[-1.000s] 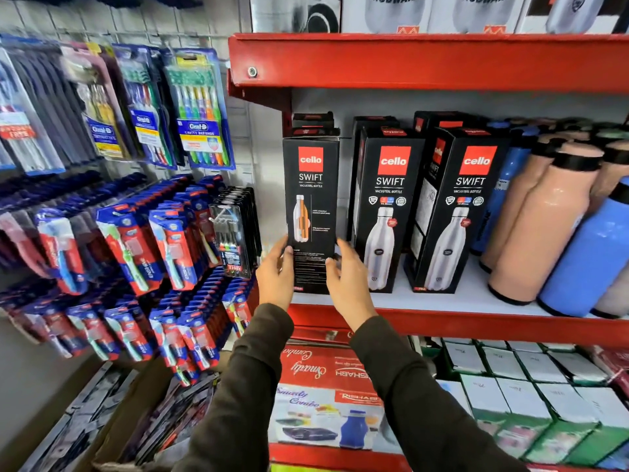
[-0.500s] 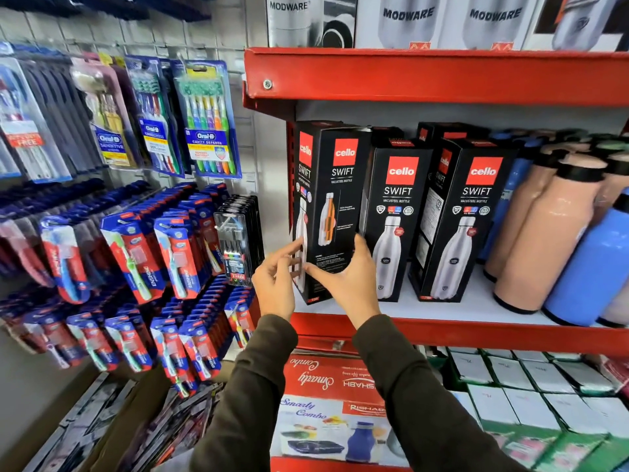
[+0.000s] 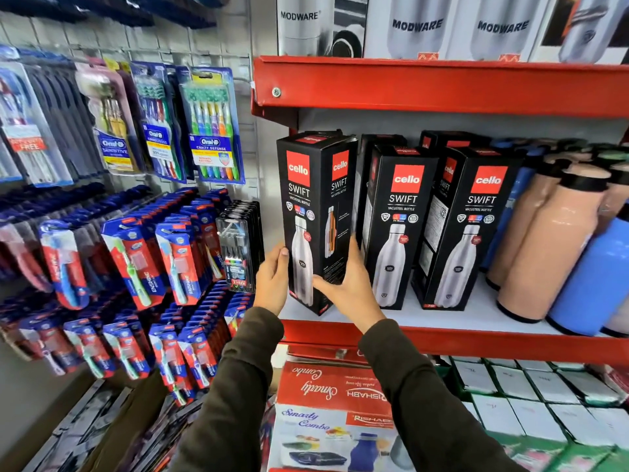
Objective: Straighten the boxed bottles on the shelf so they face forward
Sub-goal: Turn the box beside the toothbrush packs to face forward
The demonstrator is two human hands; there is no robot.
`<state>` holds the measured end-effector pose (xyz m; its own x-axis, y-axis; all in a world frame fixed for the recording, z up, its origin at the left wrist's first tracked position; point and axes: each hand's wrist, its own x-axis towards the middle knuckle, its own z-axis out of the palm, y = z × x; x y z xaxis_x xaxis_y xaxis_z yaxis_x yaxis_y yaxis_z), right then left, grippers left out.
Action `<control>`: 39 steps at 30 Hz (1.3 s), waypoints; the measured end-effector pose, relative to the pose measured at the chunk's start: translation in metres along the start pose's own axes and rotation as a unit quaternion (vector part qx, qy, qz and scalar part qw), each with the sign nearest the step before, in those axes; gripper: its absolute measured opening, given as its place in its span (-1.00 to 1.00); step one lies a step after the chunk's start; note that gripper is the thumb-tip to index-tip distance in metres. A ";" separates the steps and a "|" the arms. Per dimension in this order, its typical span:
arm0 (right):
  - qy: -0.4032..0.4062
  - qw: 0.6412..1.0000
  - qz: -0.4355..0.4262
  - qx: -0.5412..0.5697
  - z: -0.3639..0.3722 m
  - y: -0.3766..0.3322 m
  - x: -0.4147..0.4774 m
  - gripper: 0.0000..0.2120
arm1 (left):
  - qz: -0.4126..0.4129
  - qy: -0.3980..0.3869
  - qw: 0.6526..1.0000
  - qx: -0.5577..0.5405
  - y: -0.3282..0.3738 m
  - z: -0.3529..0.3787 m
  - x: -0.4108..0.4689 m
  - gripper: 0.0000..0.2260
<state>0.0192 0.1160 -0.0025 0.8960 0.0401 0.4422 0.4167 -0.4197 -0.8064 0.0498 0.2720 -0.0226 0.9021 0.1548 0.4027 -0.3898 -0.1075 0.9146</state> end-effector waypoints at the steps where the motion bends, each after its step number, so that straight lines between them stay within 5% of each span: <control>1: -0.019 1.000 0.003 0.000 0.000 0.001 0.000 0.00 | 0.007 0.002 1.000 0.002 0.000 -0.001 -0.001 -0.69; 17: -0.060 0.997 0.011 -0.047 0.000 0.014 0.011 -0.28 | 0.035 0.064 0.997 0.028 -0.010 0.018 -0.015 -0.79; 39: 0.063 0.995 0.020 0.076 0.002 0.023 -0.012 -0.56 | -0.002 0.052 0.999 -0.010 0.000 0.015 -0.032 -0.76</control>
<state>0.0184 0.1079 -0.0275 0.8899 -0.0908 0.4469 0.4087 -0.2763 -0.8699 0.0238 0.2520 -0.0364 0.8799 0.2568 0.3997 -0.3907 -0.0874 0.9163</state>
